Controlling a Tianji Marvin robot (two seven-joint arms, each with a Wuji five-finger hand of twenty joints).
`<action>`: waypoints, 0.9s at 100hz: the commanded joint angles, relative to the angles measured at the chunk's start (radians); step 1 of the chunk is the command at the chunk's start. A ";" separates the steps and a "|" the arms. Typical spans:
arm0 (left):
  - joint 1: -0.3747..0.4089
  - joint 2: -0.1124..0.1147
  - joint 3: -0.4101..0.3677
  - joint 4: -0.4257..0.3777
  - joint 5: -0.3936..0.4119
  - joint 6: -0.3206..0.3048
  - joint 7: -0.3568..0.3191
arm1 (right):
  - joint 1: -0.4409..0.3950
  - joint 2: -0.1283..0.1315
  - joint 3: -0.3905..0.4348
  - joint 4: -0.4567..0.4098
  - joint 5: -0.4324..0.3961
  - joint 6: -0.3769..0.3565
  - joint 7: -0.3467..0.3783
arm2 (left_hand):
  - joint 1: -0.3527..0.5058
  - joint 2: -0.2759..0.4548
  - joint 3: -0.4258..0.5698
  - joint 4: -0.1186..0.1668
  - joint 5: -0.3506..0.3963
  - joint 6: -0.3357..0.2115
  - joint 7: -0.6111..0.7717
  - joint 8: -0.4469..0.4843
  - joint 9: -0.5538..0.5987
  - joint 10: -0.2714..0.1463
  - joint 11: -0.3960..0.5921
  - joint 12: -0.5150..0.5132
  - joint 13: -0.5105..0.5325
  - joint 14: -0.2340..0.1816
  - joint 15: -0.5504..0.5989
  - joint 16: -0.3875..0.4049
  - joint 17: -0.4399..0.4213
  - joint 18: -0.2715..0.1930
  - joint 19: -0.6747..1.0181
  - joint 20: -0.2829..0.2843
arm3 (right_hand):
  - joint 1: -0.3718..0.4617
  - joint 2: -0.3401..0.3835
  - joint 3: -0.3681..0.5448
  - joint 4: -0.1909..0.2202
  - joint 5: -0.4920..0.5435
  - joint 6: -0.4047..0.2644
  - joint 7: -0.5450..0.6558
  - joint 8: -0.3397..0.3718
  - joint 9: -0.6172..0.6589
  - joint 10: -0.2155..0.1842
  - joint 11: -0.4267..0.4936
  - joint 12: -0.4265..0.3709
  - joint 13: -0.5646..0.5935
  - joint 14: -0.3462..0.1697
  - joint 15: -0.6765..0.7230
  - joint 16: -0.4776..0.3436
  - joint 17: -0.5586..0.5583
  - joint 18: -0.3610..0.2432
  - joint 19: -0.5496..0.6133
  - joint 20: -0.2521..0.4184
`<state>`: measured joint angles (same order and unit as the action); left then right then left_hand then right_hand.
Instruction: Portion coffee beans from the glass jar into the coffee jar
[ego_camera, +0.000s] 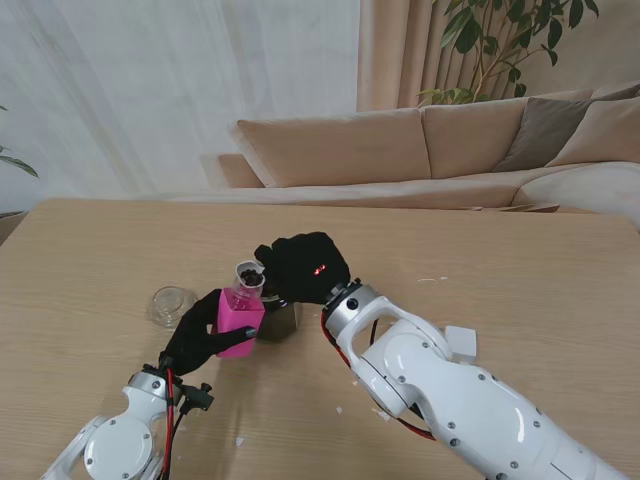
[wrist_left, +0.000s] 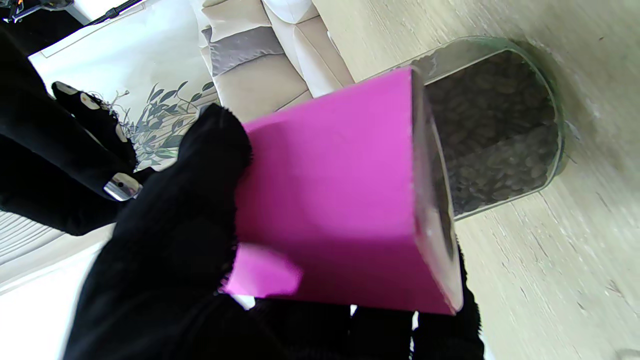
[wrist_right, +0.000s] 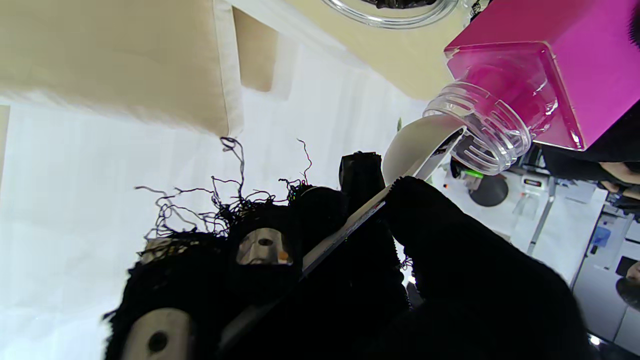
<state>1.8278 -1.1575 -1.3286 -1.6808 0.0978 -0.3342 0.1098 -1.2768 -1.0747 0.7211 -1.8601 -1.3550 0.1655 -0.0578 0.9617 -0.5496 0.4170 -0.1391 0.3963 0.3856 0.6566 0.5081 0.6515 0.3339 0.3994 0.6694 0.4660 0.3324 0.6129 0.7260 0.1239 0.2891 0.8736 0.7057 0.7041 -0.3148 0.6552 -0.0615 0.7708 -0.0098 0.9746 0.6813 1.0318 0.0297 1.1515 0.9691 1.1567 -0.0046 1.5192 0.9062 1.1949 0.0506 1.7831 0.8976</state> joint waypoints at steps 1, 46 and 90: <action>0.009 -0.004 0.000 -0.024 -0.011 0.002 -0.023 | -0.002 0.002 -0.007 0.005 0.001 0.003 0.011 | 0.156 0.152 0.107 0.046 0.044 -0.138 0.124 0.048 0.031 -0.082 0.093 0.032 -0.023 -0.006 0.009 0.012 0.004 0.010 0.018 -0.003 | 0.033 0.016 0.017 0.027 -0.012 -0.025 0.020 0.006 0.010 0.020 0.015 0.009 0.028 -0.015 0.045 0.009 0.045 -0.144 0.311 0.004; 0.009 -0.002 -0.002 -0.038 -0.039 0.018 -0.044 | -0.012 0.010 0.005 0.027 -0.058 -0.014 -0.075 | 0.155 0.154 0.102 0.046 0.044 -0.137 0.124 0.047 0.032 -0.082 0.095 0.032 -0.021 -0.003 0.013 0.014 0.006 0.017 0.024 0.000 | 0.029 0.013 0.019 0.025 -0.011 -0.033 0.021 0.009 0.013 0.014 0.013 0.010 0.030 -0.018 0.043 0.009 0.045 -0.148 0.311 0.001; 0.009 -0.002 -0.001 -0.045 -0.047 0.031 -0.048 | -0.017 0.014 0.009 0.025 -0.088 -0.015 -0.103 | 0.152 0.154 0.097 0.046 0.046 -0.132 0.123 0.046 0.031 -0.077 0.097 0.030 -0.020 0.004 0.015 0.015 0.010 0.024 0.030 0.006 | 0.026 0.012 0.025 0.022 -0.012 -0.035 0.023 0.008 0.015 0.011 0.012 0.011 0.034 -0.023 0.041 0.008 0.045 -0.153 0.311 -0.001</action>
<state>1.8311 -1.1546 -1.3303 -1.7069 0.0565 -0.3044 0.0796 -1.2900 -1.0617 0.7347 -1.8343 -1.4384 0.1505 -0.1723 0.9617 -0.5494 0.4169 -0.1391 0.3963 0.3863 0.6565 0.5081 0.6515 0.3340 0.4020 0.6695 0.4660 0.3335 0.6129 0.7260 0.1263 0.3039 0.8749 0.7057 0.6946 -0.3090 0.6541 -0.0615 0.7708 -0.0098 0.9747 0.6813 1.0323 0.0264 1.1515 0.9691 1.1643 -0.0077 1.5192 0.9062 1.1991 0.0484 1.7831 0.8974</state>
